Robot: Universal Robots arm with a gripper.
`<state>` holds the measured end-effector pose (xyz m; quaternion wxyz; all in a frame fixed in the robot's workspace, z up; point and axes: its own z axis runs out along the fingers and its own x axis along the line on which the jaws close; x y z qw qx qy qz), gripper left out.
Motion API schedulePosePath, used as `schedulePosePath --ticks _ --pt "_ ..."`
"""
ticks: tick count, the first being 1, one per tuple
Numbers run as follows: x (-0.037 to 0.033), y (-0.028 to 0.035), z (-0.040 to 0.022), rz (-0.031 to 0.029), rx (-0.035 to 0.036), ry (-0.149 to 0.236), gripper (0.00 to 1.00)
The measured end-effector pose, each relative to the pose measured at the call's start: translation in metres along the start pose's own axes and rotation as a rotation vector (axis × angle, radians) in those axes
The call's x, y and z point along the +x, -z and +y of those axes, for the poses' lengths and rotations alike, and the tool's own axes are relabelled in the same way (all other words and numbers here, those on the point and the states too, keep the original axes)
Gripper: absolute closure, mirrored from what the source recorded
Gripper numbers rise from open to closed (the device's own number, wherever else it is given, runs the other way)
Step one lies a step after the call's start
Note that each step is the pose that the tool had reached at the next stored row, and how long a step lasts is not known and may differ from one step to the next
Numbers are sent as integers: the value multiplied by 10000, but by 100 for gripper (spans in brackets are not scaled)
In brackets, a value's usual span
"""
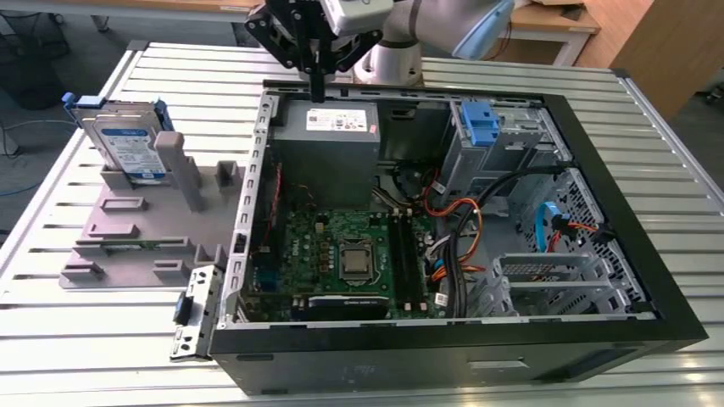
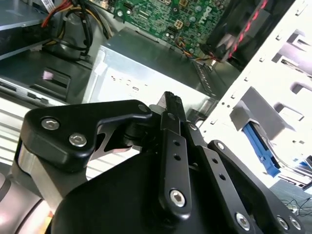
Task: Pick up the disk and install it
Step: 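Reach for the disk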
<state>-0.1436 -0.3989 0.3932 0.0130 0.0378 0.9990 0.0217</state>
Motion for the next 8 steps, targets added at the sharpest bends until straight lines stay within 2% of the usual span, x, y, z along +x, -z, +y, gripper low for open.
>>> schedulePosePath --ticks 8 --pt "203 2 -16 -1 -1 0 89"
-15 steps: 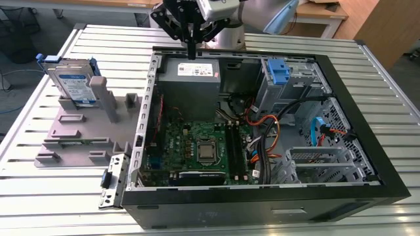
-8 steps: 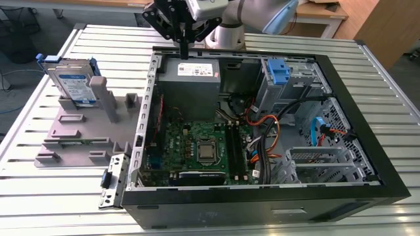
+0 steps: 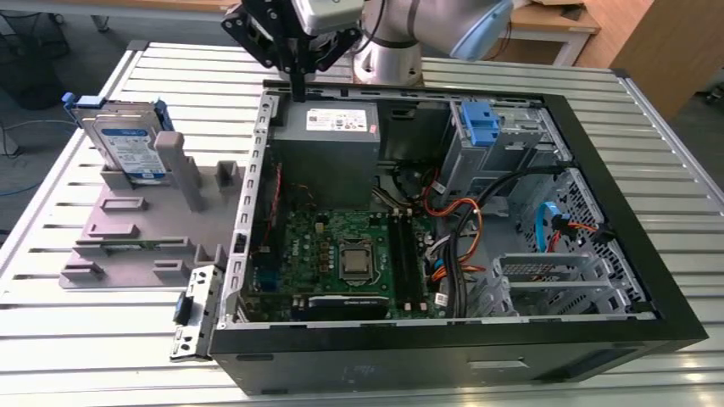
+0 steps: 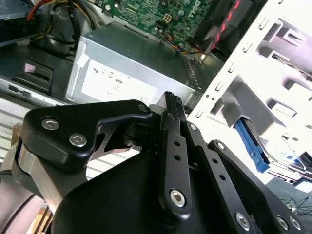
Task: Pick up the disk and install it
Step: 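Reach for the disk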
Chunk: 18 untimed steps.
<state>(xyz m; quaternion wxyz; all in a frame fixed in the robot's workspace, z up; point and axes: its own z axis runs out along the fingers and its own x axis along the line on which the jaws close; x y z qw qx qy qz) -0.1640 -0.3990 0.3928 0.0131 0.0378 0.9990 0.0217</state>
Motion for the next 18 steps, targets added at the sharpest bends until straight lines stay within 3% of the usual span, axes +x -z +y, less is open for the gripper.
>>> schedulePosePath --ticks 18 --pt "360 -1 -28 0 0 0 89"
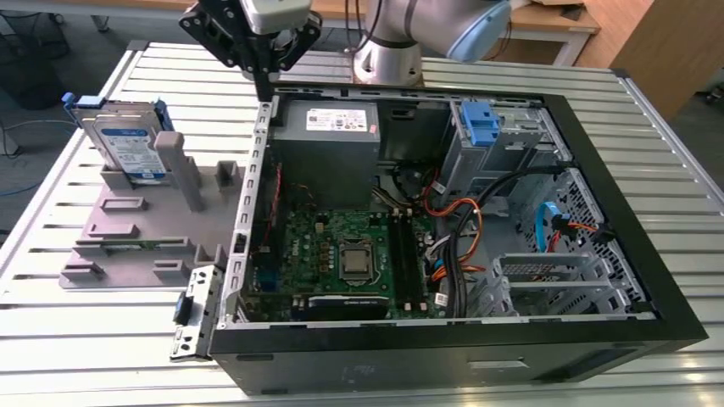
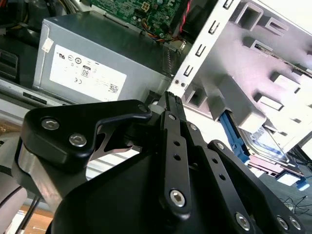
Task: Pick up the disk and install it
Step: 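Reach for the disk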
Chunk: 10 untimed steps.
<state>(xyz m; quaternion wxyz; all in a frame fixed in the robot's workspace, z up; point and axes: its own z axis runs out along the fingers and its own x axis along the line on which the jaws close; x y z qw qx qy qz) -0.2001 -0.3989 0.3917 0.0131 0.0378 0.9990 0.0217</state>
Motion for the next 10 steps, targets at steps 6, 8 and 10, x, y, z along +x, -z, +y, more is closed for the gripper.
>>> schedulePosePath --ticks 6,8,10 --pt "137 0 -10 0 0 0 89" --pt "176 0 -14 0 0 0 89" --pt "210 0 -16 0 0 -1 89"
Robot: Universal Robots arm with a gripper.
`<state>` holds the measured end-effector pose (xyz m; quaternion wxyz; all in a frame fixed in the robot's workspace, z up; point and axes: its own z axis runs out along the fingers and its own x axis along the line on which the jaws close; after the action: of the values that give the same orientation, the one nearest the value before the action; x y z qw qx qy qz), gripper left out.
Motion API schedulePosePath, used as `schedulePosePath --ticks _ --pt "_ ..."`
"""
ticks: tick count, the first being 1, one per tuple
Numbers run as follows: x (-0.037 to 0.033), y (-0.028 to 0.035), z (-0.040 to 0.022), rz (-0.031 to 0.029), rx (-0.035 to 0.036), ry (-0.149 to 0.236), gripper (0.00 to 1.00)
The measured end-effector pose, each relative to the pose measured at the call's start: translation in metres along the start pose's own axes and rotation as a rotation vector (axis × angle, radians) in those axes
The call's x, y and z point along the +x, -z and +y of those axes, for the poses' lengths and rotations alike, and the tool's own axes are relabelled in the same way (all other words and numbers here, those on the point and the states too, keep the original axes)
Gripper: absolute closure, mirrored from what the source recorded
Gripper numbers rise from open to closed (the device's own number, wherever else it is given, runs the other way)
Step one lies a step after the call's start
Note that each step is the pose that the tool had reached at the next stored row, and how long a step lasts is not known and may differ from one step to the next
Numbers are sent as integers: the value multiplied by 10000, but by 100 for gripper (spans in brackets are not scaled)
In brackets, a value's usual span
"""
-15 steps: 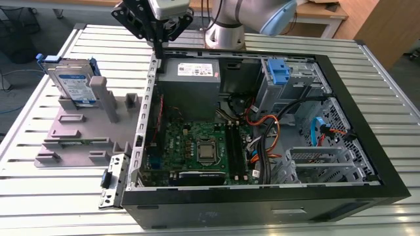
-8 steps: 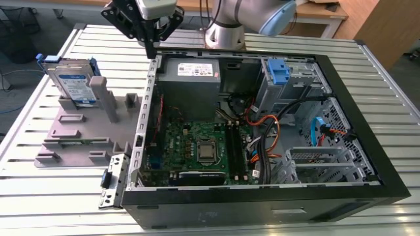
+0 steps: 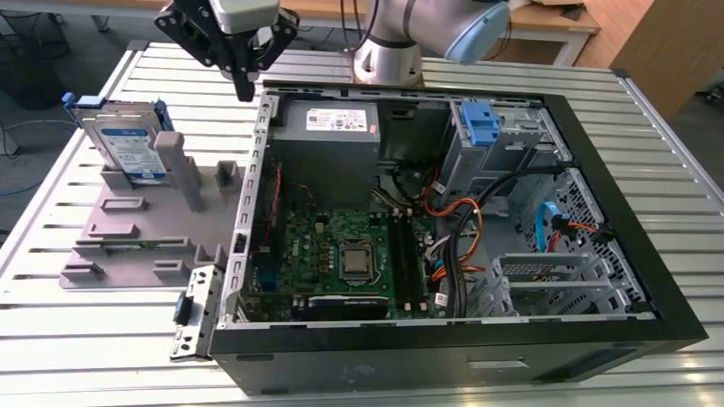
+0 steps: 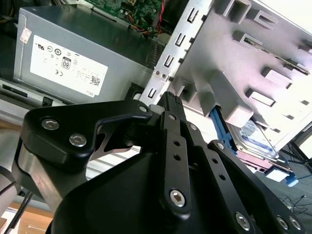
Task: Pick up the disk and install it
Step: 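Reach for the disk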
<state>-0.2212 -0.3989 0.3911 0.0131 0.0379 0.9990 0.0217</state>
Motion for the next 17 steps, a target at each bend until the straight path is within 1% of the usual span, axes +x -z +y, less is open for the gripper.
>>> schedulePosePath --ticks 2,14,17 --pt "24 0 -2 -1 -1 0 89" --pt "28 0 -2 0 0 0 89" --pt "54 0 -4 1 1 0 89"
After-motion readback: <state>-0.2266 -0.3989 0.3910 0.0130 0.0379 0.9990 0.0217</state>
